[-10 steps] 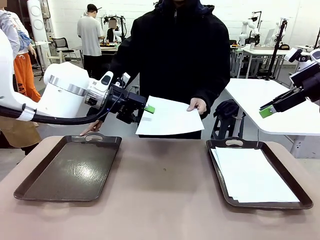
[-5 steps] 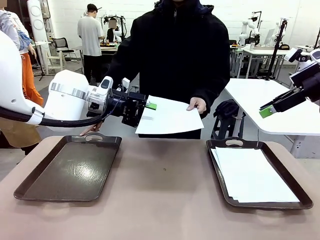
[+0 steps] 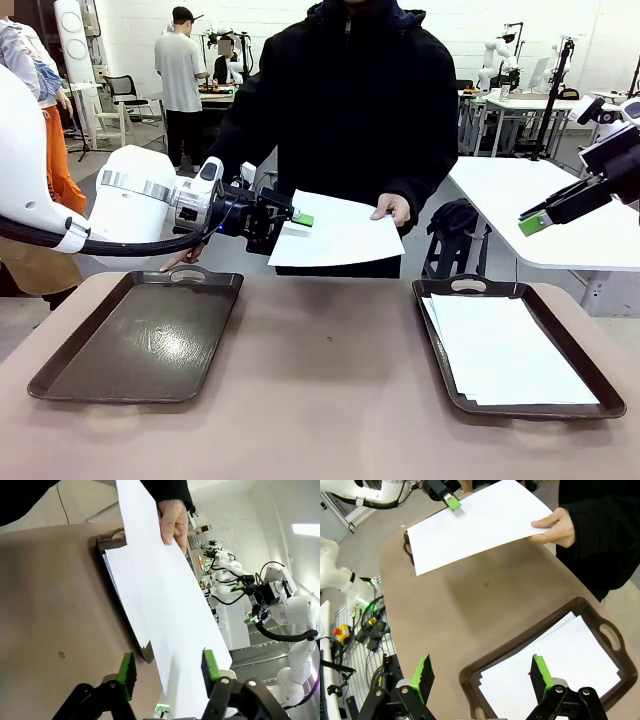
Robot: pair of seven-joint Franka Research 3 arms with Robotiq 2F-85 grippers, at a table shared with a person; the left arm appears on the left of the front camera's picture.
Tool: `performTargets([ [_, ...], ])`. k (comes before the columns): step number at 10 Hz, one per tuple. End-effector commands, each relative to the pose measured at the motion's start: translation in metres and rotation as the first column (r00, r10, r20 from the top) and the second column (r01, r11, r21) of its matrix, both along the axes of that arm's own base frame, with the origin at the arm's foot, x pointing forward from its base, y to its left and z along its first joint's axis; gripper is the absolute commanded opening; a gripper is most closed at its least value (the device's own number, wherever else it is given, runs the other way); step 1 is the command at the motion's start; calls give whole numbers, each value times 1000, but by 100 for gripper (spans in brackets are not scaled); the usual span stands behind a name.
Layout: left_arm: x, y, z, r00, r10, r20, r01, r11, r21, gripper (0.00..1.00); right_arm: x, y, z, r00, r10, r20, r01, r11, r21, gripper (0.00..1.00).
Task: Sort the A4 documents.
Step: Receive the A4 Paper.
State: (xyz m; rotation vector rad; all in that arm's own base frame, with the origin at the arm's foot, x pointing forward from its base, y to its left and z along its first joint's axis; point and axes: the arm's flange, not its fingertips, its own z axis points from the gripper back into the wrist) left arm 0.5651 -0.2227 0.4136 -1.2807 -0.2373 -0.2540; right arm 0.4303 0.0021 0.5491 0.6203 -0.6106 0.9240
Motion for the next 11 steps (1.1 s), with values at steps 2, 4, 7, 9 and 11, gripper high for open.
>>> performTargets([
  [2, 3, -4, 0, 1000, 14, -2, -14, 1000, -17, 41, 0, 1, 0, 1000, 2, 0, -2, 1000, 11, 100],
  [4, 3, -5, 0, 1000, 21, -7, -21, 1000, -15, 22, 0, 1, 0, 1000, 2, 0, -2, 1000, 11, 100],
  [7, 4, -5, 1, 999, 39, -17, -40, 999, -16, 0, 0, 1, 0, 1000, 2, 0, -2, 1000, 11, 100],
  [9, 4, -6, 1, 999, 46, -25, -46, 999, -25, 0, 0, 1, 0, 1000, 2, 0, -2, 1000, 11, 100],
  [11, 4, -6, 1, 999, 46, -28, -47, 999, -24, 0, 0, 1, 0, 1000, 2, 0, -2, 1000, 11, 100],
])
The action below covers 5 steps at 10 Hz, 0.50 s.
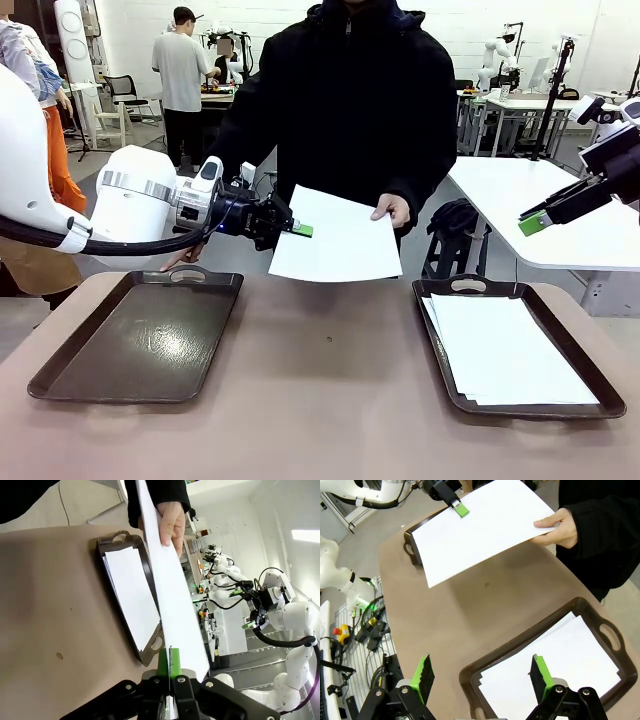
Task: Sort the A4 documents.
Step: Receive the A4 Paper.
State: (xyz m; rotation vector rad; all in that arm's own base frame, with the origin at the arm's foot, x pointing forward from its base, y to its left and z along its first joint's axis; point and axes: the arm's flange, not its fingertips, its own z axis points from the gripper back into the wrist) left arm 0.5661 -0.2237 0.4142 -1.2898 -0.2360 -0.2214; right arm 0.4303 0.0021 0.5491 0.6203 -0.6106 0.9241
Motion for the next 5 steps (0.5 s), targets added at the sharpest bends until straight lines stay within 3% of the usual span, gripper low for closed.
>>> performTargets([
  [1, 0, -3, 4, 1000, -2, -3, 2, 1000, 3, 0, 0, 1, 0, 1000, 2, 0, -2, 1000, 11, 100],
  [5, 0, 0, 0, 1000, 0, 0, 0, 1000, 0, 0, 0, 1, 0, 1000, 2, 0, -2, 1000, 11, 100],
])
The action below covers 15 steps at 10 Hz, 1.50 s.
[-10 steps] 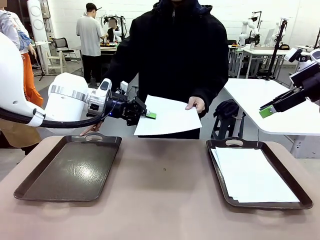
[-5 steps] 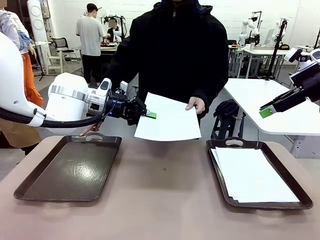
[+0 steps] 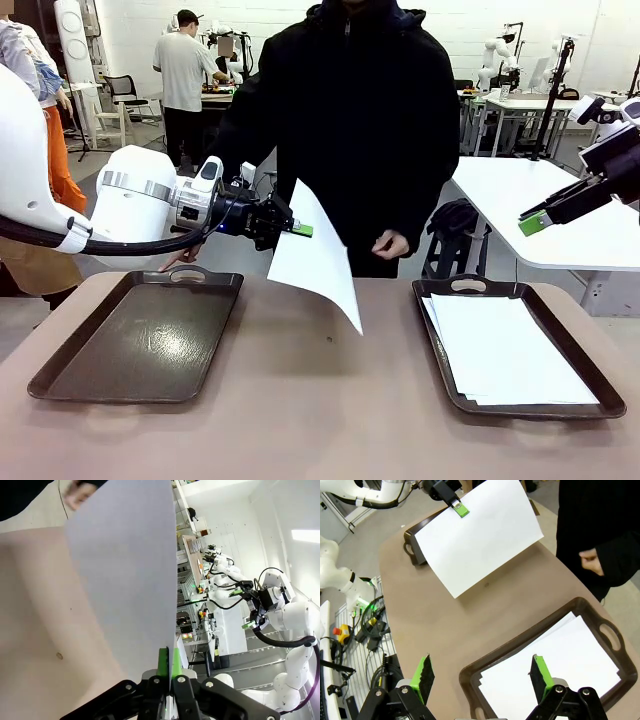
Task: Sort the A4 documents.
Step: Receive the A4 Paper, then place the A4 Paper in the designated Handle tray.
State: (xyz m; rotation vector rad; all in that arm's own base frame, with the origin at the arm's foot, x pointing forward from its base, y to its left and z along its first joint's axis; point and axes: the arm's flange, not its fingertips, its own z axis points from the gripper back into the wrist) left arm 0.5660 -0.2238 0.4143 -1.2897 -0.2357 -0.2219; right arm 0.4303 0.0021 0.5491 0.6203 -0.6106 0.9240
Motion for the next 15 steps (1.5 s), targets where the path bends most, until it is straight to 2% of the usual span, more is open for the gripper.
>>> performTargets([
  [1, 0, 0, 0, 1000, 1, 0, -1, 1000, 0, 0, 0, 1, 0, 1000, 2, 0, -2, 1000, 11, 100],
  [9, 0, 0, 0, 1000, 0, 0, 0, 1000, 0, 1, 0, 1, 0, 1000, 2, 0, -2, 1000, 11, 100],
  [11, -4, 2, 8, 998, -59, 14, 57, 994, 91, 1, 0, 1, 0, 1000, 2, 0, -2, 1000, 11, 100],
  [13, -29, 42, 24, 999, -35, 8, 33, 990, 140, 1, 0, 1, 0, 1000, 2, 0, -2, 1000, 11, 100],
  [15, -54, 96, 28, 998, 53, -39, -44, 977, 207, 1, 0, 1, 0, 1000, 2, 0, -2, 1000, 11, 100],
])
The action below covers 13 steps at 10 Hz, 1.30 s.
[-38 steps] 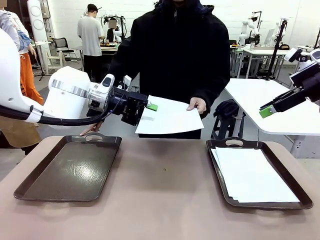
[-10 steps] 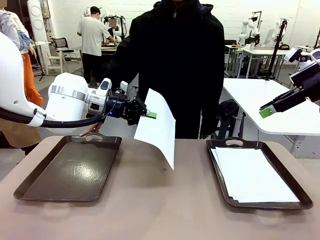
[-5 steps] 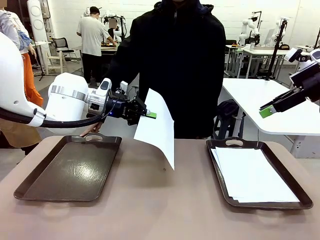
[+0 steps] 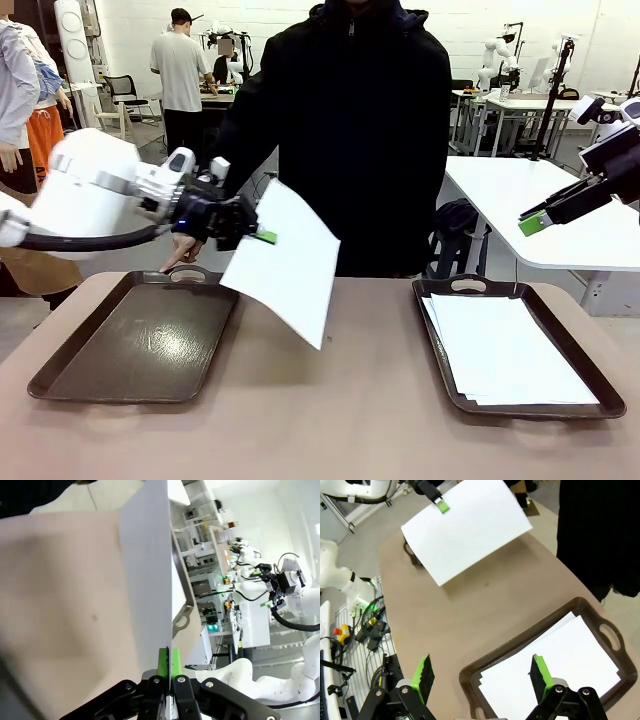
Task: Sort the A4 documents.
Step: Place the A4 Paper in the designated Handle tray.
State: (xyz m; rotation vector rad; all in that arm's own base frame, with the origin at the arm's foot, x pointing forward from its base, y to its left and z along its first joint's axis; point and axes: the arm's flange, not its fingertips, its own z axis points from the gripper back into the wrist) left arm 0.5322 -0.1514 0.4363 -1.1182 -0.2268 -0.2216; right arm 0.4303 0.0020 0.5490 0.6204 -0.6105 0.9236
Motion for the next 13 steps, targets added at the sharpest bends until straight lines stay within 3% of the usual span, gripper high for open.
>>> performTargets([
  [1, -28, 44, 4, 997, 38, -71, -33, 997, 67, 1, 0, 1, 1, 1000, 2, 0, -2, 1000, 11, 100],
  [3, -29, 78, -19, 981, 69, -182, -38, 985, 167, 1, 0, 1, 1, 1000, 2, 0, -2, 1000, 11, 100],
  [5, -21, 97, -39, 980, 42, -197, 0, 978, 208, 1, 0, 1, 1, 1000, 2, 0, -2, 1000, 11, 100],
  [7, -14, 116, -60, 964, 71, -257, 0, 964, 265, 1, 0, 1, 1, 1000, 2, 0, -2, 1000, 11, 100],
  [10, -10, 142, -73, 949, 167, -269, -66, 935, 348, 1, 0, 1, 1, 1000, 2, 0, -2, 1000, 11, 100],
  [13, -12, 166, -67, 931, 257, -260, -118, 885, 451, 1, 0, 1, 1, 1000, 2, 0, -2, 1000, 11, 100],
])
